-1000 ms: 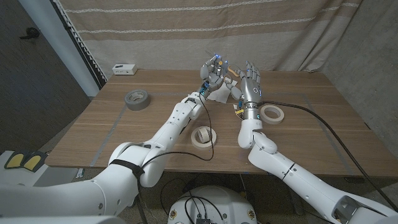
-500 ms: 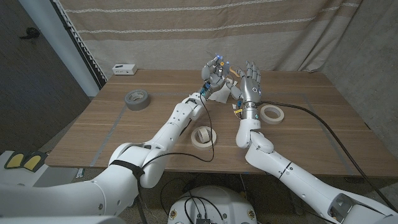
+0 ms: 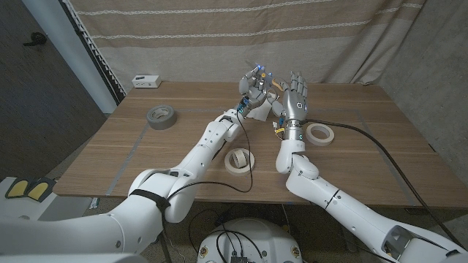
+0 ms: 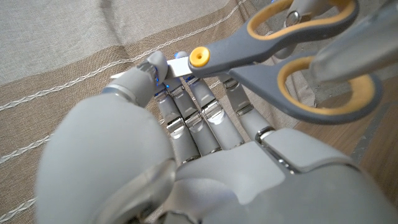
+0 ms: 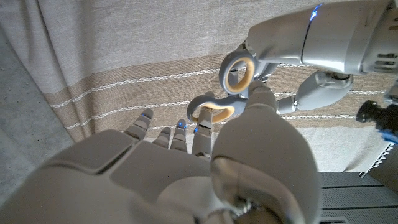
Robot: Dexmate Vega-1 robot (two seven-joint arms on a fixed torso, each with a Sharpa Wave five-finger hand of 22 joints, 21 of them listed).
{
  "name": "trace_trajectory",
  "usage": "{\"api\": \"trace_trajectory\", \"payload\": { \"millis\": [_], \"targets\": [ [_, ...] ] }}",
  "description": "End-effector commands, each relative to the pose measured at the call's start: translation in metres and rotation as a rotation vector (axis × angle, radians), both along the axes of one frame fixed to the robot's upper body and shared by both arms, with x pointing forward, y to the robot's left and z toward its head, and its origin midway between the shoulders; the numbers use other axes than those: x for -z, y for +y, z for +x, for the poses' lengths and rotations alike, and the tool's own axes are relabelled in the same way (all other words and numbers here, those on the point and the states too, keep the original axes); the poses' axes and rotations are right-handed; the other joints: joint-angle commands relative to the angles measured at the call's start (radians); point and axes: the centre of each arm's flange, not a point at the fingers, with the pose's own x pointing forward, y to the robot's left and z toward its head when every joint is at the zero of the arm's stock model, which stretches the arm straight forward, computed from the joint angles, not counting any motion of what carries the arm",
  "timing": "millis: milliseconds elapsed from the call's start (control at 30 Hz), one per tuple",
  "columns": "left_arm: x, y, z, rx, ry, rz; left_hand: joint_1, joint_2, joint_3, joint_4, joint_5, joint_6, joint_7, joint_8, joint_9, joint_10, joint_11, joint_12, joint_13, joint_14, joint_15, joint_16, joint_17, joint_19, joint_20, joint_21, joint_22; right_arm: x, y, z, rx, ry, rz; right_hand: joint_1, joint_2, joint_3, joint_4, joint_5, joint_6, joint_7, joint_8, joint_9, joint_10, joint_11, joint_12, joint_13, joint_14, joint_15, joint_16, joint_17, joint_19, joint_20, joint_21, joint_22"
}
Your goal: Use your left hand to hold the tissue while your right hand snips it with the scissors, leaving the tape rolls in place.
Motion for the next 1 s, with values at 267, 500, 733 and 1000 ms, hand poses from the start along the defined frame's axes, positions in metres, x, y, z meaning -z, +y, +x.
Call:
{"api": "trace_trajectory", "payload": {
  "millis": [267,500,733,1000],
  "targets": [
    [0.0019,-0.0007,-0.0033,0.006,-0.002,0.011,-0.001,0.009,0.009,0.010,0.003,0.010,0.002,0.004,0.001,0.021,-0.001,0.008,0.003,0.012,-0.002,0.008,0.003,-0.008,-0.100,0.002,0.001,0.0032,-0.0010,-0.0009,0.035,0.003,0.018,0.033,-0.002,0.004,-0.018,0.003,0.035,-0.002,0.012,0.000,0.022,-0.002,0.008,0.000,0.021,-0.007,0.010,0.002,0.032,-0.009,0.008,0.002],
    [-0.0015,-0.0027,-0.0053,0.013,-0.018,0.010,0.000,0.009,0.009,0.010,0.003,0.010,0.002,0.003,0.001,0.022,-0.001,0.008,0.003,0.013,-0.001,0.008,0.004,-0.008,-0.100,0.002,0.001,0.0038,-0.0014,-0.0002,0.042,0.004,0.007,0.099,0.003,0.030,-0.045,0.004,0.058,-0.012,0.017,-0.001,0.048,-0.015,0.012,-0.001,0.039,-0.029,0.006,0.000,0.061,-0.028,0.011,0.002],
    [-0.0027,-0.0056,-0.0070,0.029,-0.036,0.011,-0.001,0.009,0.008,0.010,0.003,0.009,0.002,0.003,0.002,0.023,-0.001,0.008,0.002,0.014,-0.001,0.009,0.004,-0.008,-0.100,0.002,0.001,0.0043,-0.0014,0.0009,0.077,-0.002,-0.002,0.115,-0.001,0.034,-0.051,0.003,0.060,-0.011,0.017,-0.001,0.050,-0.014,0.011,-0.001,0.043,-0.033,0.004,-0.001,0.067,-0.027,0.011,0.002],
    [-0.0007,-0.0082,-0.0096,0.041,-0.043,0.023,0.000,0.008,0.008,0.009,0.002,0.012,0.003,0.005,0.004,0.023,-0.001,0.008,0.001,0.014,-0.002,0.009,0.004,-0.009,-0.100,0.002,0.001,0.0031,-0.0031,0.0037,0.091,0.001,-0.001,0.126,-0.009,0.035,-0.052,0.000,0.062,-0.012,0.016,-0.001,0.060,-0.013,0.013,-0.001,0.051,-0.033,0.004,-0.001,0.069,-0.025,0.008,0.002]
  ]
}}
